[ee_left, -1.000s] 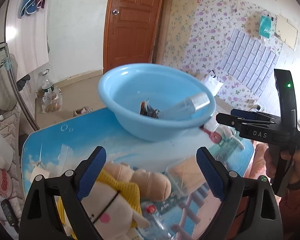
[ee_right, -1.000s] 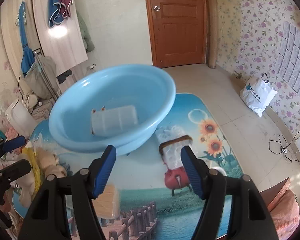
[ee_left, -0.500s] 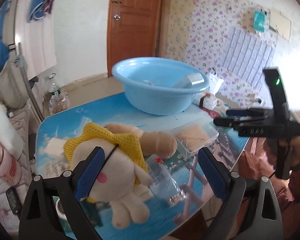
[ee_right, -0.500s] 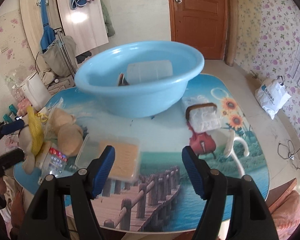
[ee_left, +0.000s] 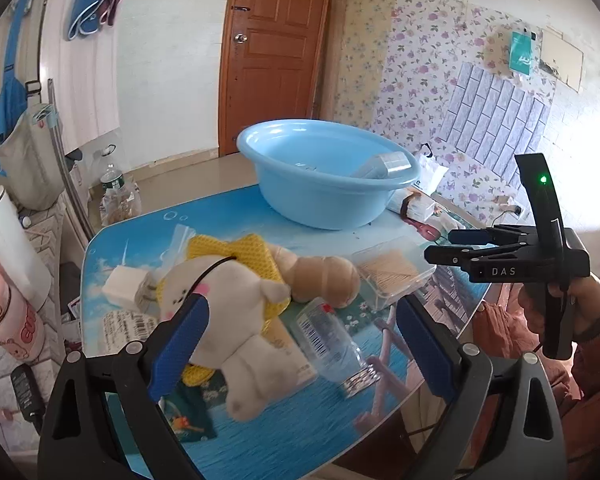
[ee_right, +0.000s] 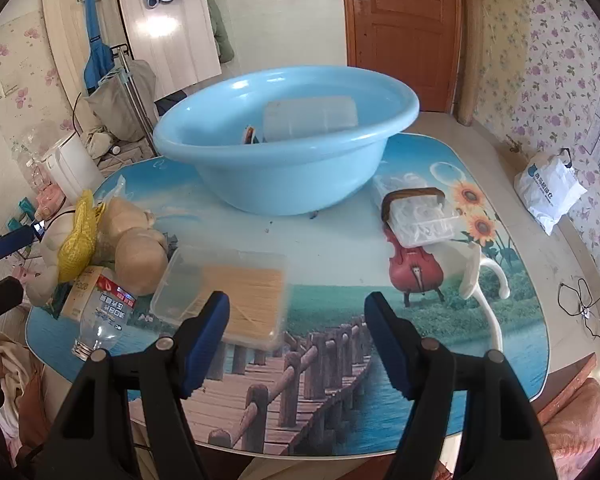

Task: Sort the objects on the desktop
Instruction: 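Withdraw both open grippers from the basin back over the table, then grasp the round black-and-white tin with left gripper while right grasps the banded clear box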

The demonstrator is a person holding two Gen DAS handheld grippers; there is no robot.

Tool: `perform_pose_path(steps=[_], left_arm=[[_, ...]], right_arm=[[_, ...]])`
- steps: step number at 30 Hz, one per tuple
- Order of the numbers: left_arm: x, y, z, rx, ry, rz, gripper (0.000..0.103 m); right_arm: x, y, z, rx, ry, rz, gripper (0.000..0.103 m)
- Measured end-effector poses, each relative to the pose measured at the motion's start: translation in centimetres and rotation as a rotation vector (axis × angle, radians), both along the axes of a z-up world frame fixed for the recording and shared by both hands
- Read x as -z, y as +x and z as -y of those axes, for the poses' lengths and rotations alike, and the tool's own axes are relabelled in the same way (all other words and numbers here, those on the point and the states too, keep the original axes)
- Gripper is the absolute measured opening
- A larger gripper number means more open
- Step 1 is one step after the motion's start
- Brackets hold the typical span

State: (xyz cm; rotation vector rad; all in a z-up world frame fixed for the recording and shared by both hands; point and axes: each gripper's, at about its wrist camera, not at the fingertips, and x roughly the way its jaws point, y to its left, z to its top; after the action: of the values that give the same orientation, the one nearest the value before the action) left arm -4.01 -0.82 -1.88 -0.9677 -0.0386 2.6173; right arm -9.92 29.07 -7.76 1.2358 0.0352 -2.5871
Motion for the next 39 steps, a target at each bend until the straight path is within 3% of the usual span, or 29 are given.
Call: perform_pose_path(steps=[3,6,10,16,21,22,24,26,33,39], left_arm=[[0.4,0.4,1.3,-0.006,0.037,0.017,0.095],[0.9,1.0,2.6,-0.034,-0.001,0.030,0.095],[1.0,1.8,5.3,-0.043,0.057,0.038,0.095],[2.2,1.8,7.8,-0.107,0.001,0.072,0.095],[4.3,1.6,8.8,-0.105,0.010,0.116,0.094],[4.8,1.5,9.0,-0.112,0.019,0.132,0.092],[5.5,1.4,9.4,-0.121,0.036,0.149,0.072],[6.2,1.1,9.6,-0.135,0.034,0.168,0.061],[6.9,0.6,10.1,-0.162,0.023,0.179,0.048],[7.3,0.2,11.0,-0.209,0.045,0.183,0.048]], right_arm=[[0.3,-0.1,-0.1,0.005,0.003,0.011,0.070],[0.5,-0.1,0.0,0.007,0.008,0.019,0.070],[0.7,-0.2,0.2,0.003,0.012,0.021,0.070],[0.6,-0.8,-0.7,0.040,0.016,0.018,0.070],[0.1,-1.1,-1.7,0.069,0.016,-0.002,0.070],[-0.1,-1.2,-2.0,0.078,0.016,-0.007,0.070],[-0.2,-1.4,-2.6,0.093,0.017,-0.013,0.070],[-0.2,-1.7,-3.2,0.116,0.023,-0.019,0.070],[0.4,-3.0,-5.7,0.189,0.041,-0.035,0.070],[0.9,-4.3,-6.7,0.206,0.069,-0.050,0.070]])
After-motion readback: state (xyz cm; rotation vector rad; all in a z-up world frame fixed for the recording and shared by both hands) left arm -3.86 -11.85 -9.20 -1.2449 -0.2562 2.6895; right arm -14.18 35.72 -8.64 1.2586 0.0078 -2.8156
